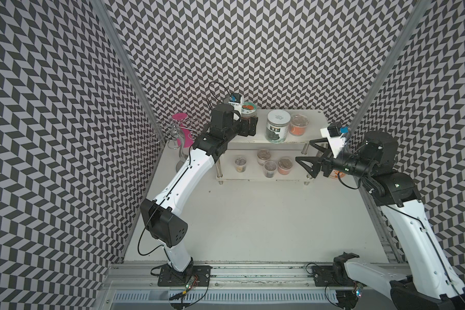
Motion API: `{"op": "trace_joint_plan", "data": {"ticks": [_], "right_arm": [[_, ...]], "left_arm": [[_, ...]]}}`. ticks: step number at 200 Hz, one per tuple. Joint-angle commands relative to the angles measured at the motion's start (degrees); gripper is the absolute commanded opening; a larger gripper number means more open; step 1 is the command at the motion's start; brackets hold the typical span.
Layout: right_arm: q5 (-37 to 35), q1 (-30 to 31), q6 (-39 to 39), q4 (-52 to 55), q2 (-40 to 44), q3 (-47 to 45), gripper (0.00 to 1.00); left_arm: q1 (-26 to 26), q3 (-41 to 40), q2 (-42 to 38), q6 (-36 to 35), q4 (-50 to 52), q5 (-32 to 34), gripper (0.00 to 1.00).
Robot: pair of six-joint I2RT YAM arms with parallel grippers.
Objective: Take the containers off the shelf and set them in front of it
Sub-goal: 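Pick up a container from the shelf.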
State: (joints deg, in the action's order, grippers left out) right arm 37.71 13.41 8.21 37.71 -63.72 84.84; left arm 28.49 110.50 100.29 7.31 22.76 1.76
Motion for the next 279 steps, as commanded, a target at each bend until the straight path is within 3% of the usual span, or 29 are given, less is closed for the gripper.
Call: {"op": "trace_joint_plan", "data": {"ticks": [1,73,229,256,279], "right_arm": [[-0.5,0.7,0.7,-2.3,0.3,-1.1,1.0],[-2.2,0.6,1.4,-2.9,0.8,-1.6,1.0],[-2.0,0.6,0.2,-6.3,1.8,-4.3,1.0],[-2.0,0.6,0.3,-7.1,2.0,-4.9,1.0],[-1.8,0.6,0.2,-8.0,2.0,-5.3,1.0]], "left_arm": [[0.2,2.0,0.7,-0.5,-0.7,0.2,0.96],[0.5,2.0,-0.6,-1.9,-1.2,-0.2,0.82],[1.3,-14.5,-19.0,-3.4,-2.7,-2.1,0.79],[2.1,-21.8,-26.2,-3.5,-2.3,-3.1,0.78],[4.2,-33.1,-34.9,-3.0,-7.4,-2.2,0.77]]}}
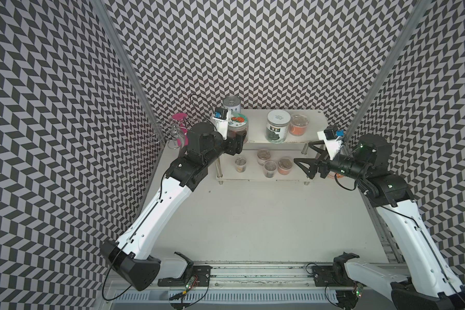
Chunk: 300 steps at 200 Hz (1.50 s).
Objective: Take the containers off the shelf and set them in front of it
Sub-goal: 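Pick up a container from the shelf, then place the container at the center of the board.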
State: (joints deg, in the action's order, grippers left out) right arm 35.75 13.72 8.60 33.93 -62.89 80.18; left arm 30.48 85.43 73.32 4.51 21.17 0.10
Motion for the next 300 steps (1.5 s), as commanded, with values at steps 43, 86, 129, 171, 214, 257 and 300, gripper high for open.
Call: {"op": "trace_joint_plan", "data": {"ticks": [43,86,129,171,214,257,300], "right_arm": [[-0.1,0.3,0.6,-4.7,0.9,-1.2,1.0],[-0.7,0.3,0.8,-5.3,1.5,-2.3,1.0],[-1.9,0.3,1.9,-5.2,1.9,-2.6,0.99],[-2.0,0.4,2.0,-5.7,1.4,-2.6,1.0],[-2.3,0.4,2.0,-6.2,1.4,-3.2,1.0],[1.1,0.4,1.7,-9.1,2.6,-6.6,1.0],[2.7,0.3,1.4,-10.0,3.7,-9.3,1.0]], "left_arm": [[7.6,-27.5,-19.9,3.6,-15.4,5.5,0.77],[12.1,-45.4,-24.2,5.0,-26.2,12.7,0.79],[13.3,-58.2,-23.5,6.7,-36.4,18.2,0.78],[13.7,-65.5,-18.7,8.4,-43.8,21.1,0.78],[13.7,-70.5,-15.9,12.4,-46.9,23.5,0.78],[13.2,-72.7,-10.3,14.0,-50.2,24.2,0.78],[13.1,-73.8,-7.9,15.6,-51.4,24.1,0.81]]}}
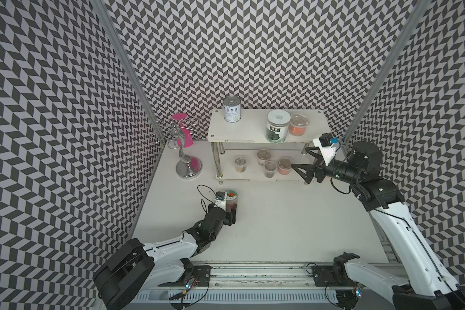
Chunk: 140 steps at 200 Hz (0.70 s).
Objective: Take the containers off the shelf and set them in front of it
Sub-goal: Place the container at the center of the board.
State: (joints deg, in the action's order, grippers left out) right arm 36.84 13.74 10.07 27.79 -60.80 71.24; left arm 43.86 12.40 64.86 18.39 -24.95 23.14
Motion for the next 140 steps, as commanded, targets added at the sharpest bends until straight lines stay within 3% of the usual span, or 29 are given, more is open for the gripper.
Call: {"op": "trace_joint_plan", "data": {"ticks": [1,70,118,140], "right_arm": [[1.7,0.4,0.0,-3.9,1.5,-0.4,1.0],[0.7,0.3,0.4,-3.3,2.4,-1.5,1.0],[0.2,0.3,0.7,-3.3,2.4,-2.0,1.0],[-0.1,0.4,0.6,-3.2,2.4,-1.8,1.0]], "left_arm": [[-0.3,-0.8,0.6,1.8,-5.3,1.1,0.81],[-0.4,-1.7,2.9,3.8,-4.7,0.4,0.87],[-0.3,-0.6,-0.7,3.9,-0.1,1.1,0.99],[-0.3,0.6,-3.5,4.6,3.9,1.4,1.0]]}}
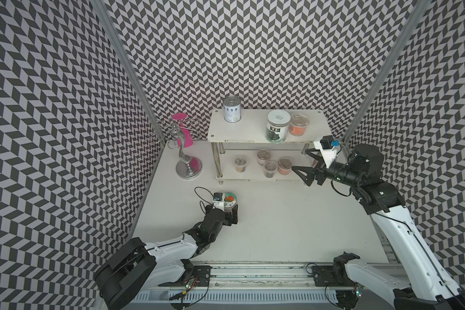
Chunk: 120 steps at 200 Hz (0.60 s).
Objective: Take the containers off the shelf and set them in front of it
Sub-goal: Place the container at the center of the board.
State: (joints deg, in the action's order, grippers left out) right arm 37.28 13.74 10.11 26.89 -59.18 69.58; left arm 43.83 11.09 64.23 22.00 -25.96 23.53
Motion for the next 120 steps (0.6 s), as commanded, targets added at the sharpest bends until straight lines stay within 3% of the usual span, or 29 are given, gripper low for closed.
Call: {"op": "trace_joint_plan", "data": {"ticks": [1,54,82,120], "right_arm": [[-0.5,0.4,0.6,-2.2,0.8,-0.2,1.0],[-1.2,0.4,1.3,-1.9,1.2,0.4,1.0],[-0.3,0.4,1.3,-2.9,1.1,0.5,1.0],[2.8,0.3,1.2,-4.4,0.3,0.5,1.0]], "left_arm": [[-0.3,2.0,-3.0,1.4,5.1,1.0,1.0],[0.3,8.5,-17.0,2.6,24.7,5.4,1.0],[0.2,15.9,-24.3,-1.5,32.3,5.2,1.0],[-1.8,33.7,-18.3,-12.5,37.0,0.5,1.0]]}}
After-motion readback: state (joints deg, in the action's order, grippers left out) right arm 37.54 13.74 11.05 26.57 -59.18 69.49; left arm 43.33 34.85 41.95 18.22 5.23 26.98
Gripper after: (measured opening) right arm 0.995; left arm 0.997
